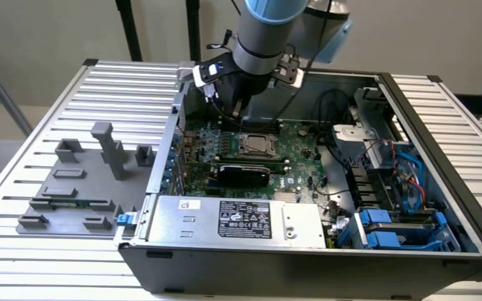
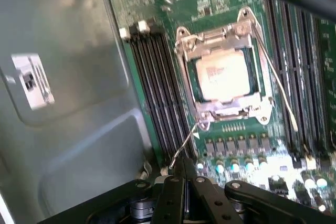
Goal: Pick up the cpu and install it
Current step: 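Install the first cpu locking lever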
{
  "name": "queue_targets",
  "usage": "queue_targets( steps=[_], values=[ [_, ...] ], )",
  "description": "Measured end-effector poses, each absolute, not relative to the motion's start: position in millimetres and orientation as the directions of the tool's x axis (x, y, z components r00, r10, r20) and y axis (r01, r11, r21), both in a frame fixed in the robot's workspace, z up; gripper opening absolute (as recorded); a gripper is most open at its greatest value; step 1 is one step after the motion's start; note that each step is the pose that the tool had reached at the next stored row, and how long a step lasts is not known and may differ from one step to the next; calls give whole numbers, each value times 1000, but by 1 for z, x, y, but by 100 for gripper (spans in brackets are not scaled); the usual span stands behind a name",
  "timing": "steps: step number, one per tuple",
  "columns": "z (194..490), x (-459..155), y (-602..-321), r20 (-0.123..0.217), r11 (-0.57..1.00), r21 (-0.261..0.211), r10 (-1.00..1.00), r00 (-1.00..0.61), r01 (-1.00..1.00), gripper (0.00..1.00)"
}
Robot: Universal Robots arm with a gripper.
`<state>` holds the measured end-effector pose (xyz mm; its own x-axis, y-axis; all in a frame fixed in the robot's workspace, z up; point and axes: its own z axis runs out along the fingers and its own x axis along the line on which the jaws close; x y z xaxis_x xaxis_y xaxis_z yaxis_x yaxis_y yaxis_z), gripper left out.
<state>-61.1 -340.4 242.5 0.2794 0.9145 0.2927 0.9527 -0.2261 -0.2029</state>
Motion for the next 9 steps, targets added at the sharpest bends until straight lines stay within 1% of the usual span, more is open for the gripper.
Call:
queue_targets(
  steps=[4,9],
  values=[
    [242,-44,-340,293,-226,-203,914,279,953,11],
    [238,-44,-340,293,-226,-196,915,277,954,11]
  ],
)
